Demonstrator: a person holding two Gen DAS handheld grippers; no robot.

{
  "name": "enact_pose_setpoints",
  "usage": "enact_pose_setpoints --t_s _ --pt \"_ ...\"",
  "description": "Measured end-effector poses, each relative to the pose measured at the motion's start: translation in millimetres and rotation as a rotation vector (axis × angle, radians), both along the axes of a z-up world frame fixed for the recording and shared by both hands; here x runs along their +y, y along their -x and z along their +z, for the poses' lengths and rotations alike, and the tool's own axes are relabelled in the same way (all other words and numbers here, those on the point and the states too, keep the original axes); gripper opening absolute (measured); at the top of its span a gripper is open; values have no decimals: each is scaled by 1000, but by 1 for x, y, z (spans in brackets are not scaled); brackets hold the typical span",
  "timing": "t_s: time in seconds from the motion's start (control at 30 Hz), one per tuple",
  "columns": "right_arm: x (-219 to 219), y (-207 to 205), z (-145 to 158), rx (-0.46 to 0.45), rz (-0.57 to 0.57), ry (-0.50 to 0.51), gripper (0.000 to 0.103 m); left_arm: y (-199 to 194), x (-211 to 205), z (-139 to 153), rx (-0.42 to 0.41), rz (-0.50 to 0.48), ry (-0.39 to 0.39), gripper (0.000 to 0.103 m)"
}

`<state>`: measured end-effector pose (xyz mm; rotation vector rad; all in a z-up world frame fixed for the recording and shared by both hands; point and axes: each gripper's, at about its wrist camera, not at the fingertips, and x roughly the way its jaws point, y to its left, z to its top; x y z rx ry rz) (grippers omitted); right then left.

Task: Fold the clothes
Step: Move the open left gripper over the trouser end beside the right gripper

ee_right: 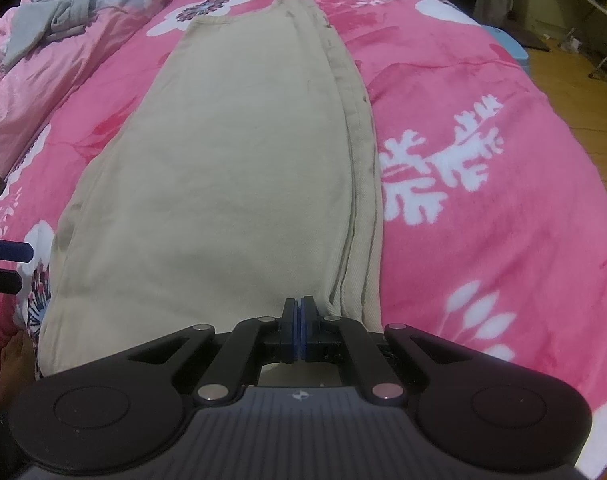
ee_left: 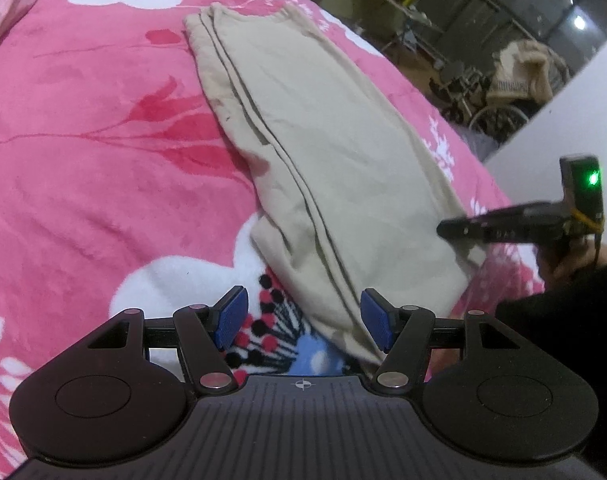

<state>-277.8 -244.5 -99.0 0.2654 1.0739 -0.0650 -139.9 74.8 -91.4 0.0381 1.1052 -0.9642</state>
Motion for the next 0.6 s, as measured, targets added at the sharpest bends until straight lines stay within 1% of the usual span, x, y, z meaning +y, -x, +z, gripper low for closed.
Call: enact_pose_setpoints --t_s 0.17,0.3,0.37,0.53,0.6 --pt "1 -1 0 6 1 8 0 -9 -7 9 -18 10 39 62" --pt "2 -1 0 9 -1 13 0 -22 -27 18 -36 -11 74 62" --pt "3 -1 0 10 -3 15 0 -26 -43 21 -46 -32 73 62" --pt "5 -2 0 15 -6 26 0 -25 -90 28 -112 -72 19 63" --pt "6 -2 0 16 -6 32 0 -22 -105 26 -123 -96 10 63"
